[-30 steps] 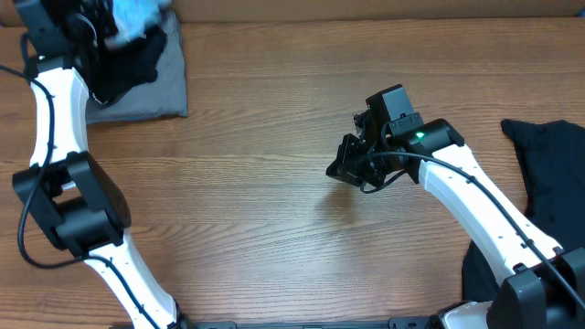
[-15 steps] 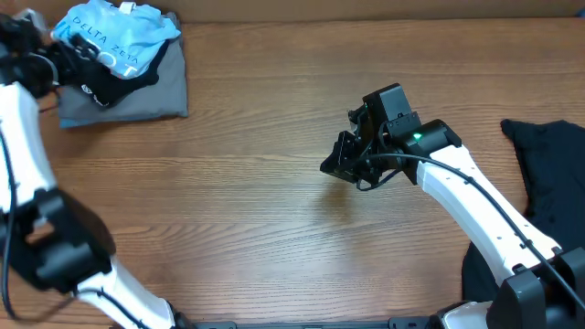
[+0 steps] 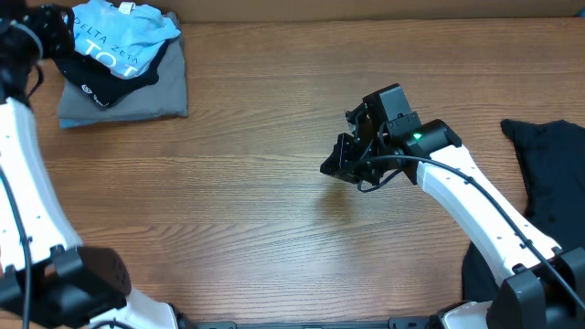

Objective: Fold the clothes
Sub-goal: 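Lower the bundle onto the grey clothes stack and release the left gripper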

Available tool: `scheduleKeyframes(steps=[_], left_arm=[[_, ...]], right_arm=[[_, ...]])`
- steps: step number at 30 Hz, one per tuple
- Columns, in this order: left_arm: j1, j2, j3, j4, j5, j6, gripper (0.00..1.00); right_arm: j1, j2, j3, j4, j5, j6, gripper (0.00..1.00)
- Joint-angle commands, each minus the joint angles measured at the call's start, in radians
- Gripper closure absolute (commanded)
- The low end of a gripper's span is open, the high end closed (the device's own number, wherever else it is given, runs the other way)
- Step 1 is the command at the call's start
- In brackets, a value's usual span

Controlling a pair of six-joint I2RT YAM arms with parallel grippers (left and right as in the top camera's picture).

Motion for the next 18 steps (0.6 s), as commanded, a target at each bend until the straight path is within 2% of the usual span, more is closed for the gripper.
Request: scheduleKeyframes(steps=[1, 2, 3, 4, 6, 8, 10, 12, 14, 15, 18], left_arm=[[-0.037, 0.112, -0.002, 0.102, 0.006, 0.083, 0.96], [-0.042, 0.146, -0.002, 0.139, -0.008, 0.082, 0.96], [-0.048, 0.213, -0.002, 0.215, -0.047, 0.063, 0.86], [-0.05, 0.258, -0.002, 0.273, -0.071, 0.027, 0.8], [-0.05, 0.324, -0.002, 0.35, -0.096, -0.027, 0.74], [-0.05, 0.4, -0.002, 0.411, -0.121, -0.075, 0.74], [-0.047, 0.452, -0.002, 0.406, -0.18, -0.11, 0.77], [-0.04, 0.512, -0.002, 0.34, -0.277, -0.161, 0.77], [-0.029, 0.546, -0.002, 0.281, -0.332, -0.197, 0.81], [-0.015, 0.555, -0.003, 0.248, -0.33, -0.202, 0.85], [0.012, 0.538, -0.002, 0.215, -0.282, -0.201, 0.84]], right_arm=[[0.004, -0.022, 0.008, -0.012, 0.002, -0.028, 0.94], [0.004, -0.022, 0.008, -0.016, 0.001, -0.028, 0.94], [0.004, -0.022, 0.008, -0.024, 0.001, -0.028, 0.94], [0.004, -0.022, 0.008, -0.029, 0.001, -0.028, 0.94], [0.004, -0.022, 0.008, -0.04, 0.002, -0.031, 0.94], [0.004, -0.022, 0.008, -0.052, 0.001, -0.031, 0.94], [0.004, -0.022, 0.008, -0.066, 0.001, -0.031, 0.94], [0.004, -0.022, 0.008, -0.091, 0.002, -0.031, 0.94], [0.004, -0.022, 0.008, -0.099, 0.002, -0.031, 0.94], [0.004, -0.022, 0.008, -0.095, 0.003, -0.036, 0.94], [0.004, -0.022, 0.008, -0.095, 0.023, -0.039, 0.94]])
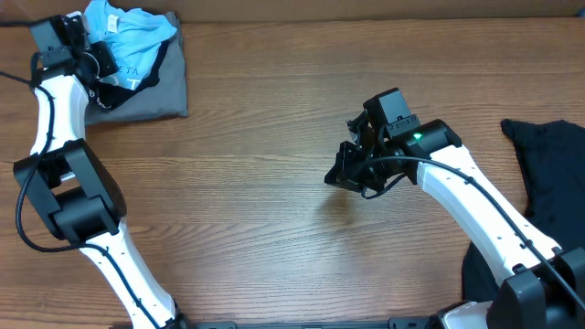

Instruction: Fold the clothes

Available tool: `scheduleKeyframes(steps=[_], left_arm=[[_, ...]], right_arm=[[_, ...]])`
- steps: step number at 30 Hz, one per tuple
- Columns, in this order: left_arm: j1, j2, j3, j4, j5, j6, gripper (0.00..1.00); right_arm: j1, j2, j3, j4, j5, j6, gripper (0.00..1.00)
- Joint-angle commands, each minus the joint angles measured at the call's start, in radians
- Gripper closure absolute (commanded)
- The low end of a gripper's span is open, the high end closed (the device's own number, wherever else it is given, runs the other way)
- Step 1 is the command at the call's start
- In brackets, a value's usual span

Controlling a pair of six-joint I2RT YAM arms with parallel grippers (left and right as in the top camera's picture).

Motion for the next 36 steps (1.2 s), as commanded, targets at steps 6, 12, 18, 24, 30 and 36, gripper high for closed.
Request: scheduleKeyframes(steps=[6, 12, 18, 24, 30, 36], left_arm=[[0.096, -0.146, -0.003, -0.071, 0.116, -0.008, 0.61], [0.105, -0.443, -0.003, -0.122, 0.254, 0.131, 0.36], [0.024, -0.732, -0.003, -0.395, 0.258, 0.176, 0.0], [-0.149, -0.958, -0.003, -0.66, 0.257, 0.194, 0.0], [-0.338, -1.108, -0.003, -0.829, 0.103, 0.163, 0.0], [-0.418, -1.141, -0.003, -1.057, 0.017, 0.071, 0.0]], right_arm=[[0.004, -0.038, 0.014, 0.013, 0.076, -0.013, 0.94], [0.004, -0.156, 0.087, 0.012, 0.241, -0.084, 0.94], [0.003, -0.313, 0.206, 0.012, 0.388, -0.179, 0.89], [0.003, -0.463, 0.277, 0.012, 0.5, -0.223, 0.47], [0.003, -0.606, 0.278, 0.008, 0.574, -0.222, 0.0], [0.003, -0.677, 0.278, -0.017, 0.574, -0.222, 0.0]])
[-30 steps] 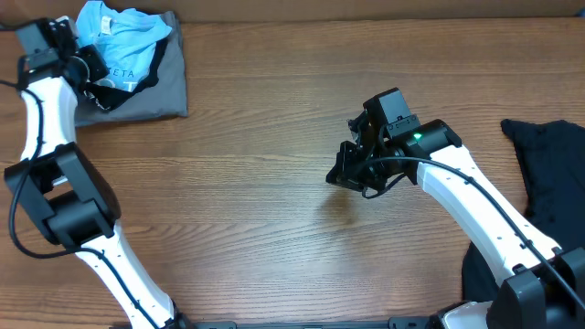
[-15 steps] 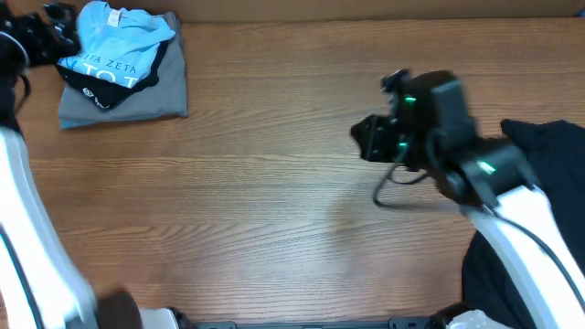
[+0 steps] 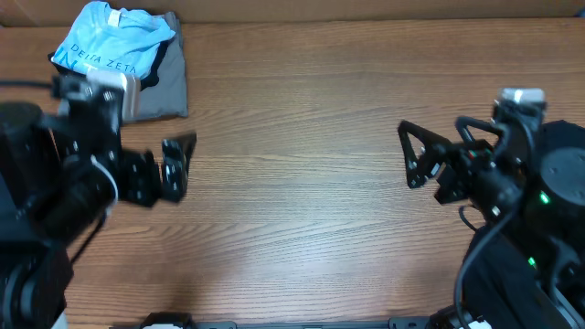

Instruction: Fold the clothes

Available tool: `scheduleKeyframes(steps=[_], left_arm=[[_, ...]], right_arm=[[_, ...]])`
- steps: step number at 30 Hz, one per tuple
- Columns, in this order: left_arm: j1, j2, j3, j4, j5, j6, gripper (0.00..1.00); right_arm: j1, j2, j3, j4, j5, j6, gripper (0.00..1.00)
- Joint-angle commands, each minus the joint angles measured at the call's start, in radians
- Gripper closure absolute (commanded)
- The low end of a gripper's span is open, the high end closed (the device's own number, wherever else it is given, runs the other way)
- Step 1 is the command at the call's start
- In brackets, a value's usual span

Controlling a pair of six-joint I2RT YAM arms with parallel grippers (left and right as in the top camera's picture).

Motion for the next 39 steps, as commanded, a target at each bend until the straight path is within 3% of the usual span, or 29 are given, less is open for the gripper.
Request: scheduleKeyframes(steps=[1, 5, 21, 28, 33, 39], left_arm=[[-0.019, 0.005, -0.009, -0.096, -0.08, -0.05, 0.0], [-0.019, 0.03, -0.009, -0.157, -0.079, -0.047, 0.0], [-0.019, 0.145, -0.009, -0.155, -0.079, -0.047, 0.0], [-0.019, 0.203, -0.009, -0.154, -0.079, -0.047, 0.0], [-0.019, 0.24, -0.009, -0.154, -0.079, -0.047, 0.0], [-0.019, 0.276, -0.009, -0.154, -0.079, -0.047, 0.0]], right_arm=[[0.003, -0.021, 0.019, -0.013, 0.028, -0.007, 0.0], [0.003, -0.017, 0.015, -0.04, 0.028, -0.007, 0.0], [0.003, -0.008, 0.015, -0.058, 0.013, -0.006, 0.0], [0.003, -0.008, 0.015, -0.195, 0.112, -0.059, 0.0], [-0.042, -0.058, -0.056, -0.027, 0.158, -0.207, 0.0], [-0.149, -0.222, -0.381, 0.26, 0.082, -0.213, 0.0]])
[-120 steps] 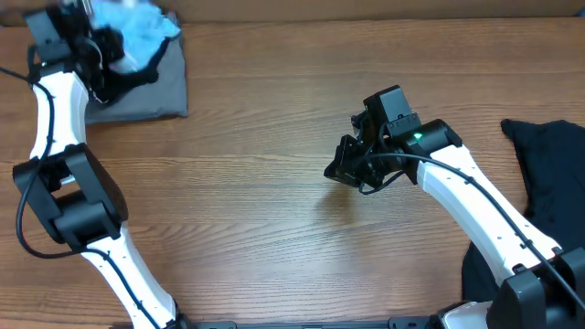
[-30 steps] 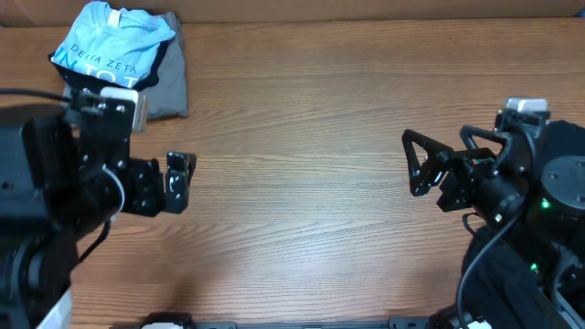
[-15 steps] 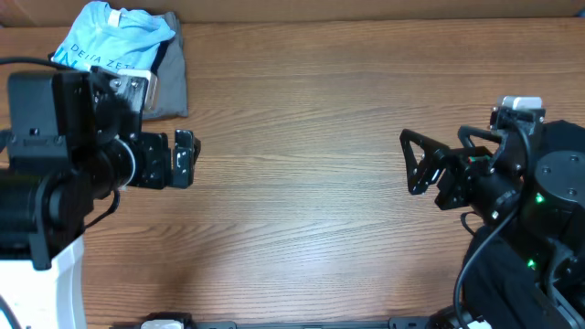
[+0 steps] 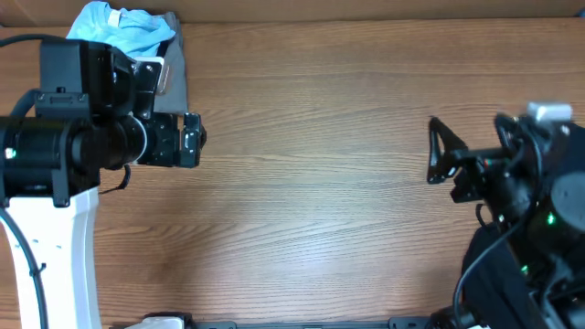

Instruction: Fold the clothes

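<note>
A folded stack lies at the far left corner of the table: a light blue shirt (image 4: 123, 20) on top of a grey garment (image 4: 175, 73), both partly hidden behind my left arm. My left gripper (image 4: 192, 139) is raised high toward the camera just right of the stack, fingers apart and empty. My right gripper (image 4: 445, 166) hangs high at the right side, open and empty. The black clothes on the right are hidden under the right arm.
The wooden table (image 4: 311, 183) spreads between the two arms. A cardboard-coloured wall (image 4: 366, 9) runs along the far edge. Both arm bodies fill the left and right margins of the overhead view.
My left gripper has shifted up and slightly right, now beside the stack. My right arm has drawn a little further right. The blue shirt sits less covered by the arm at its top.
My left gripper was at the stack in the far left corner while my right gripper hovered over mid-table, black clothes showing at the right. Then both arms stood raised at the table's sides, empty, and they remain so now, the black clothes hidden.
</note>
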Available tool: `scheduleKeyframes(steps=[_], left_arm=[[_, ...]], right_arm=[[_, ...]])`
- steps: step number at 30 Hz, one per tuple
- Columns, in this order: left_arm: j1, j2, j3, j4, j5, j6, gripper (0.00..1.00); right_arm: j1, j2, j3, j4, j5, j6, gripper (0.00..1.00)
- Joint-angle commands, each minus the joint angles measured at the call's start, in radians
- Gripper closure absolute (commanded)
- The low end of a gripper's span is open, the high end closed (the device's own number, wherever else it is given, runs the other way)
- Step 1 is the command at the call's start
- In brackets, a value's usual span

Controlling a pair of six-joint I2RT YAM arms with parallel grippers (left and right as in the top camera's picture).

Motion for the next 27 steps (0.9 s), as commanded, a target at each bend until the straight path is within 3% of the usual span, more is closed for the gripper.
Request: scheduleKeyframes(steps=[1, 9, 21, 27], left_arm=[[-0.006, 0.021, -0.003, 0.0, -0.005, -0.017, 0.0], [-0.006, 0.062, -0.003, 0.002, -0.005, -0.017, 0.0], [-0.008, 0.078, -0.003, 0.002, -0.005, -0.016, 0.0], [-0.008, 0.078, -0.003, 0.002, -0.005, -0.017, 0.0]], right_arm=[[-0.059, -0.111, -0.213, 0.099, -0.056, -0.037, 0.0], [-0.135, -0.399, -0.626, 0.193, -0.068, -0.037, 0.0], [-0.147, -0.786, -1.13, 0.537, -0.107, -0.03, 0.0], [-0.148, -0.781, -1.254, 0.701, -0.135, -0.03, 0.0]])
